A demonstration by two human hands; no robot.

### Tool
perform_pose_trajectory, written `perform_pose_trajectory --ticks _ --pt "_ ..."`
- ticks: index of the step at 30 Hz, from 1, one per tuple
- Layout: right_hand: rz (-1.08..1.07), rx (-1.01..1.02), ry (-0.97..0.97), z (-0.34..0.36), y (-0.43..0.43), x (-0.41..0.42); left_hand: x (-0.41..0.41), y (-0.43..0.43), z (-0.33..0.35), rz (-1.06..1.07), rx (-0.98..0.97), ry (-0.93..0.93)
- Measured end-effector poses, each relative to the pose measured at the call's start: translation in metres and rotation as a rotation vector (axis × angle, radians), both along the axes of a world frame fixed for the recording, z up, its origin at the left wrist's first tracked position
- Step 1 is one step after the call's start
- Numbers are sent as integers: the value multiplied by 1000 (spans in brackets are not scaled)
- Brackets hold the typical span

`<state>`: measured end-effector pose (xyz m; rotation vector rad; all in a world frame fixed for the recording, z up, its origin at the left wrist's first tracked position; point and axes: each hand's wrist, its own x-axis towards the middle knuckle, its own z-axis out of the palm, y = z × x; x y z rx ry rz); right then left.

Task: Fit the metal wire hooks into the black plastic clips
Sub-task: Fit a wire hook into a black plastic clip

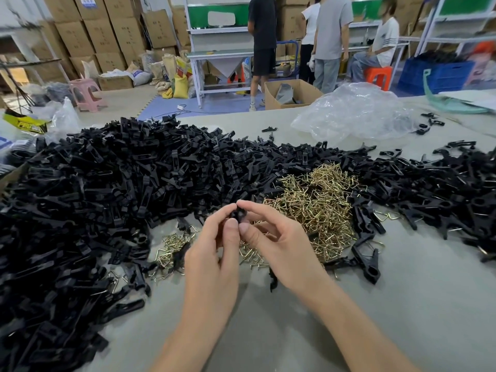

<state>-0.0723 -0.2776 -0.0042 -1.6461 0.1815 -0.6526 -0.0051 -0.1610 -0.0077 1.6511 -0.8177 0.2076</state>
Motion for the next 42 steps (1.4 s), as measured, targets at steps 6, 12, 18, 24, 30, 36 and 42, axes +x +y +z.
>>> perform_pose_trajectory --ticks 6,12,18,24,30,36,42 --pt "3 5 -23 2 10 -1 1 4 1 73 13 -76" --pt "-65 -103 9 1 16 -2 1 6 3 83 26 -99" --pt "-146 -221 -19 -1 18 -1 0 2 2 85 -21 -48" --pt "-65 132 -44 2 18 1 -1 1 1 158 -58 1" --pt "11 561 -137 5 9 5 7 3 4 185 -112 139" --pt "-57 840 -158 6 -13 1 14 5 4 148 -95 300" --pt "-27 808 -163 6 -18 1 5 3 7 29 -15 280"
